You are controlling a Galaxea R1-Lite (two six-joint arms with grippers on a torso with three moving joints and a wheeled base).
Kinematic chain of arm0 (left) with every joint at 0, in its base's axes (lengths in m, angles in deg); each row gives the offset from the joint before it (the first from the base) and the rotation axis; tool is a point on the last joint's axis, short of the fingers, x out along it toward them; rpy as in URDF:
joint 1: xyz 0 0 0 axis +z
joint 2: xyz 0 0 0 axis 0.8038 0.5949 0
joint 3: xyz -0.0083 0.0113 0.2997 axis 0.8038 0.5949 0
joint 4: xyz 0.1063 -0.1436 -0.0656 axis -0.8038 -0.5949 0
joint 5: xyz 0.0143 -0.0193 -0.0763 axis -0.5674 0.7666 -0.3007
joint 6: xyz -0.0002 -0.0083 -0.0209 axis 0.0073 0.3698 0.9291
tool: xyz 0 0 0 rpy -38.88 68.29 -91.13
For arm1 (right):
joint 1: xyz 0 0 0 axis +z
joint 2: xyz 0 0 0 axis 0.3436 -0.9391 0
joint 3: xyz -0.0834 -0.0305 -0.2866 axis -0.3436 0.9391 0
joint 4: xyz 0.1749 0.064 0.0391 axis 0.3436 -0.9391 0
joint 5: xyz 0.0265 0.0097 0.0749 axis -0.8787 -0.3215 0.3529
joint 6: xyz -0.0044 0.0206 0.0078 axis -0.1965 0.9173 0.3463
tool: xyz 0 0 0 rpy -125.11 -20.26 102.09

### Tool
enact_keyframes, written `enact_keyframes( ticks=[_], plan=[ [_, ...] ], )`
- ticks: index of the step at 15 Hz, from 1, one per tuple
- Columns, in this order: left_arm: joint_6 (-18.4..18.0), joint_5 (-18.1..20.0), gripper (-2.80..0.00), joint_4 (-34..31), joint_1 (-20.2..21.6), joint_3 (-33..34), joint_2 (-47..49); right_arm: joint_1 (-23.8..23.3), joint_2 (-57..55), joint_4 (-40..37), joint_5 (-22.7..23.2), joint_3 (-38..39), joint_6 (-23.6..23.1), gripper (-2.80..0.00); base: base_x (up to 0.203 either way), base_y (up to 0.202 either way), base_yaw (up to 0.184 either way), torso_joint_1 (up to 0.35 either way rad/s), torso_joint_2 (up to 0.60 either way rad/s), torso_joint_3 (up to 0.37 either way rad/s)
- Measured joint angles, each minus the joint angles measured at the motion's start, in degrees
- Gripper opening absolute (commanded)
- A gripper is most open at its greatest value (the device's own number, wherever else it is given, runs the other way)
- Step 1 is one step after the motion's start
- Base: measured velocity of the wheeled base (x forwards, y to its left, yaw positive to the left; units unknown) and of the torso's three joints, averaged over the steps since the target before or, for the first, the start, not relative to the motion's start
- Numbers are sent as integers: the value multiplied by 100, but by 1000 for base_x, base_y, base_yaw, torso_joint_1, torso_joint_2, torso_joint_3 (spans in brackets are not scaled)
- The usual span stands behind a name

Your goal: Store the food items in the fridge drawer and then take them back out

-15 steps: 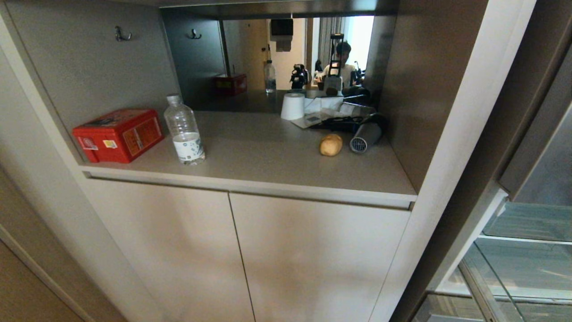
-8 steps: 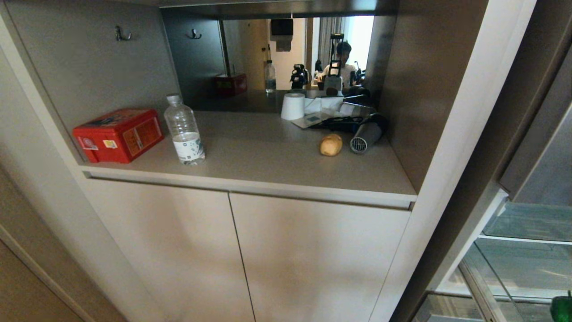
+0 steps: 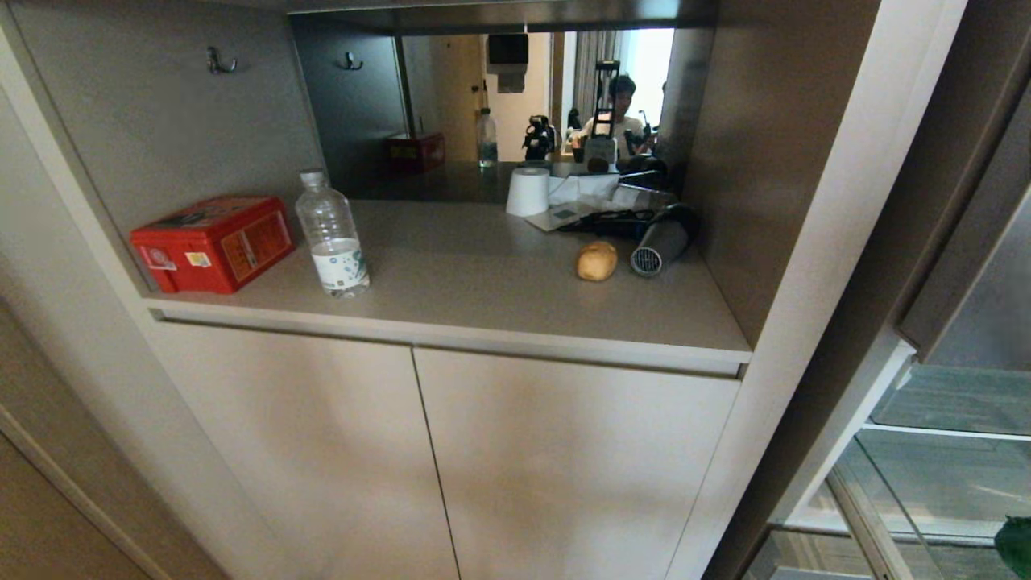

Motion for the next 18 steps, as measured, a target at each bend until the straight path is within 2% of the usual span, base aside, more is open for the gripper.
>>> enact_keyframes(
  ticks=[2, 5, 7, 9, 11, 14, 16, 18],
  plan=[
    [2, 0, -280, -2, 0, 0, 0, 126, 713, -86, 569, 180, -199, -280, 0, 0, 0, 0, 0, 0],
    [2, -2, -280, -2, 0, 0, 0, 465, 1296, -175, 1871, 272, -306, -280, 0, 0, 0, 0, 0, 0],
    [2, -1, -280, 0, 0, 0, 0, 946, 1432, -197, 2709, 293, -427, -280, 0, 0, 0, 0, 0, 0],
    [0, -3, -280, -2, 0, 0, 0, 1602, 1446, -213, 3045, 304, -652, -280, 0, 0, 0, 0, 0, 0],
    [2, -2, -280, 0, 0, 0, 0, 2350, 1308, -213, 3058, 275, -778, -280, 0, 0, 0, 0, 0, 0],
    [2, -2, -280, -1, 0, 0, 0, 3466, 1036, -213, 2807, 187, -894, -280, 0, 0, 0, 0, 0, 0],
    [0, -2, -280, -2, 0, 0, 0, 4340, 874, -213, 2464, 117, -919, -280, 0, 0, 0, 0, 0, 0],
    [2, -2, -280, -2, 0, 0, 0, 5308, 630, -199, 1863, 6, -914, -280, 0, 0, 0, 0, 0, 0]
  ],
)
